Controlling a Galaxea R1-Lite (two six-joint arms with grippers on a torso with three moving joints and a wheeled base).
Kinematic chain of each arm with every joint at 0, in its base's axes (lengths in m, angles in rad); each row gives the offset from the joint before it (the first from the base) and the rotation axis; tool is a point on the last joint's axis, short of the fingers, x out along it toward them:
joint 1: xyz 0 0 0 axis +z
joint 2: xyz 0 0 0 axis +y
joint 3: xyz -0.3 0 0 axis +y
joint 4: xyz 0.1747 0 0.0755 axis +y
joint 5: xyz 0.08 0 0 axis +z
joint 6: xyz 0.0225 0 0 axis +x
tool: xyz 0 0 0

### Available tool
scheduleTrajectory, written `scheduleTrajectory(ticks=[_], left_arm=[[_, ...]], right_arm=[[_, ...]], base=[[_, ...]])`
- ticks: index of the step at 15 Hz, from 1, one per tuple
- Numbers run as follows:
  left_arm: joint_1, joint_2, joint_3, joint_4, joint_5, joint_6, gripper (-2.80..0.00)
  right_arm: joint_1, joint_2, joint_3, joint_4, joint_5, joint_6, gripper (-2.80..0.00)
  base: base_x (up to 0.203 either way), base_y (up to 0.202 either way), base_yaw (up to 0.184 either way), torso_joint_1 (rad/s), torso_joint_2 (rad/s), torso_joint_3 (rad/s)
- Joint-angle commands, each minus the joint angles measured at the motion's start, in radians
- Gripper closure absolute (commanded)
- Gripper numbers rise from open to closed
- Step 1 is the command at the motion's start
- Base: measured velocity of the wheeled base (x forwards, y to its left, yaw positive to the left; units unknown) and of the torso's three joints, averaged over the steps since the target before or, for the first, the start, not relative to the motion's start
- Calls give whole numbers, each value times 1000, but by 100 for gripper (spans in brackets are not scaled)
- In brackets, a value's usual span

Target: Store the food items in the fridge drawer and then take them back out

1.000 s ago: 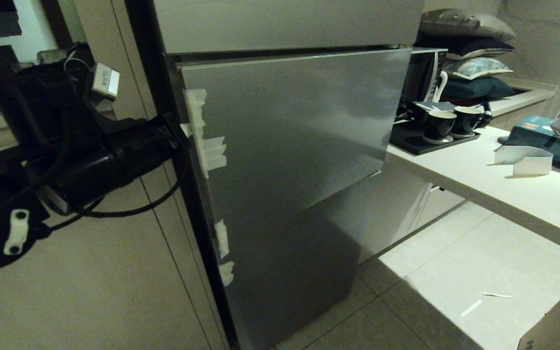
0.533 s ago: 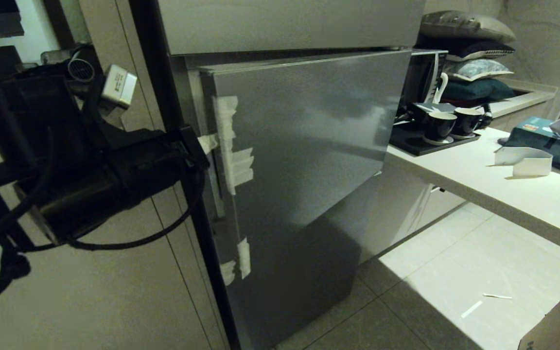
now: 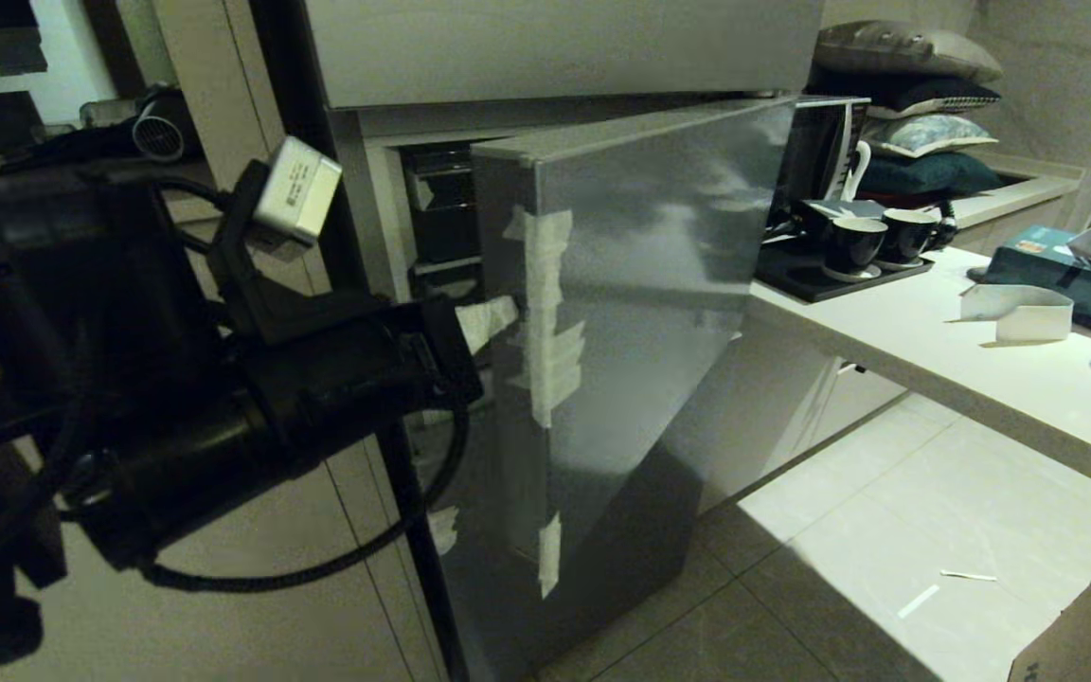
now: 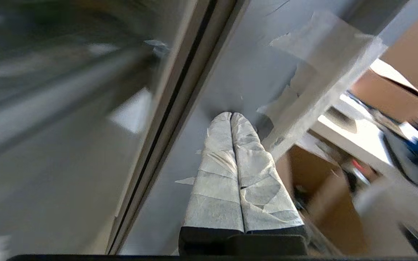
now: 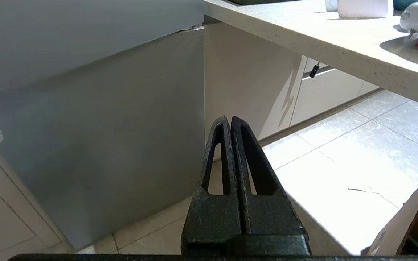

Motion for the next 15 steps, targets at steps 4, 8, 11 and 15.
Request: scheduleTrajectory(ticks=[4,8,11,15], left_arm=[[-87,-39,67,6,17,-5,0],[-131,-73,68,8,21,-2,0],[-177,-74,68,7,18,-2,0],[-195,-88,76,8,16,-2,0]], right_arm=[[0,0,31,-2,0,0,0],[0,0,31,-2,0,0,0],[0,0,31,-2,0,0,0],[0,0,31,-2,0,0,0]], base=[[0,0,0,0,0,0],[0,0,0,0,0,0],[0,0,0,0,0,0],[0,0,0,0,0,0]])
